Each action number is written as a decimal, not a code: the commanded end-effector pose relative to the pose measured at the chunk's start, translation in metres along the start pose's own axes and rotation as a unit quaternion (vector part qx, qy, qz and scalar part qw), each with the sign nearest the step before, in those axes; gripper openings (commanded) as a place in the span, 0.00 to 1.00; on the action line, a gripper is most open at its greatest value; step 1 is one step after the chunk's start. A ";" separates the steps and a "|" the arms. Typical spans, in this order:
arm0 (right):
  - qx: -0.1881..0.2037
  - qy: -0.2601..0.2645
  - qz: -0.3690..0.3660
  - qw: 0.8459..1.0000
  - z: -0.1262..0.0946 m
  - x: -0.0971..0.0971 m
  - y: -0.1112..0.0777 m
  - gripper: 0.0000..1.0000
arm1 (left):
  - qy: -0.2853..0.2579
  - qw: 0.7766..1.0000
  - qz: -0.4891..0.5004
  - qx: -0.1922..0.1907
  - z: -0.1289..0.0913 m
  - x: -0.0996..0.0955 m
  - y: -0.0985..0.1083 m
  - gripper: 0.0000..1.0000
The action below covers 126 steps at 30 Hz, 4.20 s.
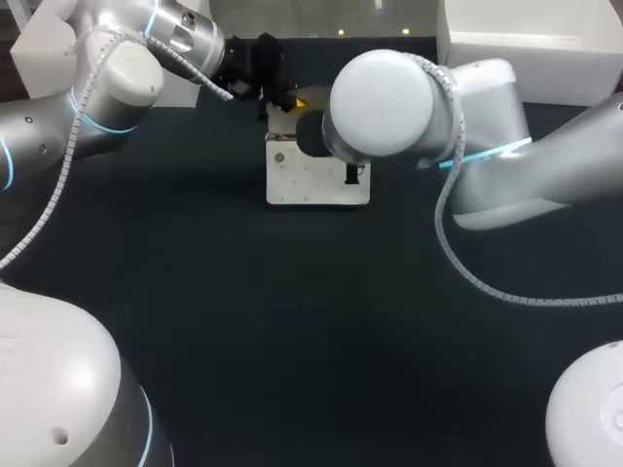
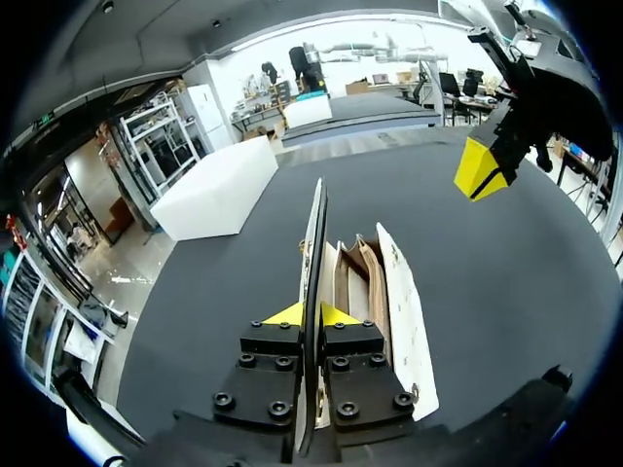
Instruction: Pick up the bag, open it, inspect its contents, close it, and place it on the opposite side
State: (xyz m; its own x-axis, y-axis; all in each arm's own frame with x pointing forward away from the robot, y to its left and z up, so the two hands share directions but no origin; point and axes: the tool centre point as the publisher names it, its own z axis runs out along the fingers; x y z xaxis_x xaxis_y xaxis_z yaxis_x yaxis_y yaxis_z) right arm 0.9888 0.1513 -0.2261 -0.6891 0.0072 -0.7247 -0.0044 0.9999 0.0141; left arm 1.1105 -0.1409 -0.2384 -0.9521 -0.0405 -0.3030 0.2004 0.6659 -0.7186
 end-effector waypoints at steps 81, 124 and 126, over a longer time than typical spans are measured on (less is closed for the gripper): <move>0.020 -0.061 0.052 0.997 0.100 0.100 -0.005 0.26 | 0.015 0.996 0.087 0.032 0.058 0.007 0.046 0.00; 0.013 -0.060 0.077 0.995 0.101 0.101 -0.007 0.00 | -0.035 0.975 0.210 0.066 0.062 0.057 0.055 0.07; 0.013 -0.060 0.077 0.995 0.101 0.101 -0.007 0.00 | -0.039 0.976 0.204 0.070 0.059 0.054 0.053 0.32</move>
State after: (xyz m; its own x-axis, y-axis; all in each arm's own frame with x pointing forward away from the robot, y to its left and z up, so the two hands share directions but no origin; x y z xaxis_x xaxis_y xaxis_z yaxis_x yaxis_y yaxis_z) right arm 0.9897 0.1457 -0.3663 -0.5915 0.1589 -0.7905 0.1157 0.9870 0.1118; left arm 1.0869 -0.1535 -0.3328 -0.7684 0.1569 -0.6205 0.5950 0.5325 -0.6021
